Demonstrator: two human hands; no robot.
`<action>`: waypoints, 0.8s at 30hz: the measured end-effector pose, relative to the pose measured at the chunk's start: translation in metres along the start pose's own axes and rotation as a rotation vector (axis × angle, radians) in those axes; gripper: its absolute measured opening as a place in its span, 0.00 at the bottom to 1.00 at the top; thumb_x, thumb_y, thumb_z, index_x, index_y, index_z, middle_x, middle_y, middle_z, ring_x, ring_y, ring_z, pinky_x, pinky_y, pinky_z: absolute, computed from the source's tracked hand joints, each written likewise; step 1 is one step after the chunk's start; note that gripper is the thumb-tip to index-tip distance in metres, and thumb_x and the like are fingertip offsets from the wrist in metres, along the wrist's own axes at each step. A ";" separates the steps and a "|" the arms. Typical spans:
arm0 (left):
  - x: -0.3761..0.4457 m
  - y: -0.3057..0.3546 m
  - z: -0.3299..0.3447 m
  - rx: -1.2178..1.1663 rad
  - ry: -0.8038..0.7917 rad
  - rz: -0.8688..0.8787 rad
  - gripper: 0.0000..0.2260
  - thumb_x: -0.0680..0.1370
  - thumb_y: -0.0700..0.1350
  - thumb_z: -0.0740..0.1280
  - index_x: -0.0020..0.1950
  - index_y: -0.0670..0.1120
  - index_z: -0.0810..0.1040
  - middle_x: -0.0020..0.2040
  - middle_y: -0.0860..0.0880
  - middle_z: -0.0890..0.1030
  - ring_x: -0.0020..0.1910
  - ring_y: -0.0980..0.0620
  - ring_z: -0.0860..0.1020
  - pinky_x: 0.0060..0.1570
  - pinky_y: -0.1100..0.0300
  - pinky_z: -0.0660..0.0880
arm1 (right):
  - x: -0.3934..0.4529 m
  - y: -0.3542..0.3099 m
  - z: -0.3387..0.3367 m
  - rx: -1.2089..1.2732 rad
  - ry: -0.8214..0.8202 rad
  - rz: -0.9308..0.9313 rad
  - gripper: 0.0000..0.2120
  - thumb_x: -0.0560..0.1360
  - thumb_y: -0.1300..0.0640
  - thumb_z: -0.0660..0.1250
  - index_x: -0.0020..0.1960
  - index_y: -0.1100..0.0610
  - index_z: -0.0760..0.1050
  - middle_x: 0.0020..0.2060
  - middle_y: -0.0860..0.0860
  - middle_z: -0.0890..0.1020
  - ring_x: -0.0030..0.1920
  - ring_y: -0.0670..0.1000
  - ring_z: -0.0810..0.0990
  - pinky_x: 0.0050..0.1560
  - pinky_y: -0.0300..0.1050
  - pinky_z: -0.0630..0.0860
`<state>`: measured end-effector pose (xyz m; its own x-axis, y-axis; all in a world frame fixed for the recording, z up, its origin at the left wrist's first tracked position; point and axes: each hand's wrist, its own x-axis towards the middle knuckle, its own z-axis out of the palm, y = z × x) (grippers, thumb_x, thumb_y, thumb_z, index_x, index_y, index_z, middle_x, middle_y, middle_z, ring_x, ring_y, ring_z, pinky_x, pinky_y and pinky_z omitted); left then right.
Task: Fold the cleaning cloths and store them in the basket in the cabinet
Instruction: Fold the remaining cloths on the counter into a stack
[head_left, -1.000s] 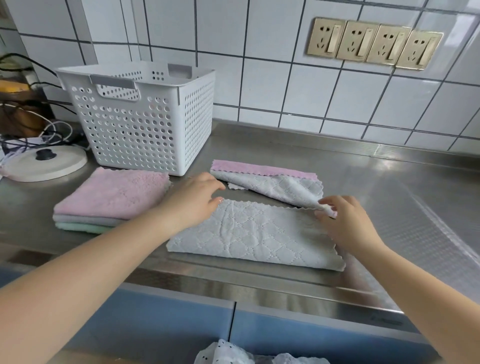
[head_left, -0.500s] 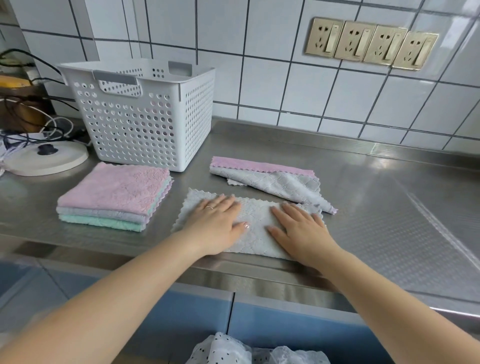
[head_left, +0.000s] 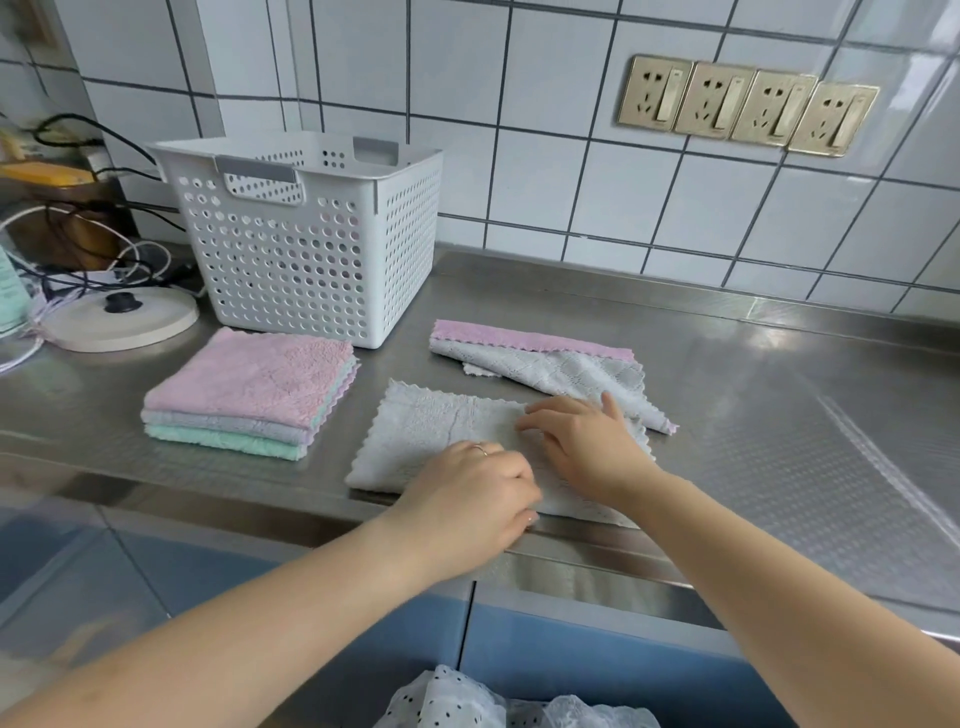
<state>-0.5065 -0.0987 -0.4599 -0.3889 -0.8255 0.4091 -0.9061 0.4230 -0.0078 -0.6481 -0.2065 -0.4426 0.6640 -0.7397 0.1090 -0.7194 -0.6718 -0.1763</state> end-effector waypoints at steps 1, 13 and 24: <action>0.001 0.000 0.001 0.012 -0.004 -0.011 0.06 0.67 0.51 0.67 0.38 0.53 0.83 0.37 0.56 0.80 0.35 0.51 0.79 0.37 0.61 0.76 | 0.004 -0.004 0.001 0.005 -0.033 -0.011 0.18 0.79 0.58 0.54 0.63 0.44 0.73 0.65 0.42 0.71 0.67 0.47 0.67 0.72 0.61 0.48; -0.045 -0.027 -0.020 -0.070 -0.002 -0.061 0.09 0.71 0.49 0.61 0.41 0.54 0.81 0.42 0.59 0.81 0.41 0.56 0.79 0.45 0.61 0.74 | -0.011 -0.001 -0.017 -0.103 -0.123 -0.076 0.17 0.79 0.57 0.54 0.59 0.42 0.75 0.57 0.45 0.74 0.64 0.50 0.67 0.72 0.58 0.50; -0.089 -0.073 -0.024 -0.070 0.055 -0.104 0.17 0.81 0.54 0.54 0.49 0.54 0.82 0.54 0.61 0.81 0.53 0.61 0.79 0.63 0.59 0.65 | -0.053 -0.007 -0.006 -0.039 0.019 -0.363 0.19 0.71 0.58 0.57 0.54 0.48 0.81 0.49 0.47 0.80 0.51 0.52 0.76 0.60 0.54 0.70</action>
<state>-0.4020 -0.0467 -0.4737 -0.2819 -0.8456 0.4534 -0.9264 0.3628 0.1006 -0.6798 -0.1626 -0.4410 0.8738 -0.4533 0.1761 -0.4451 -0.8914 -0.0856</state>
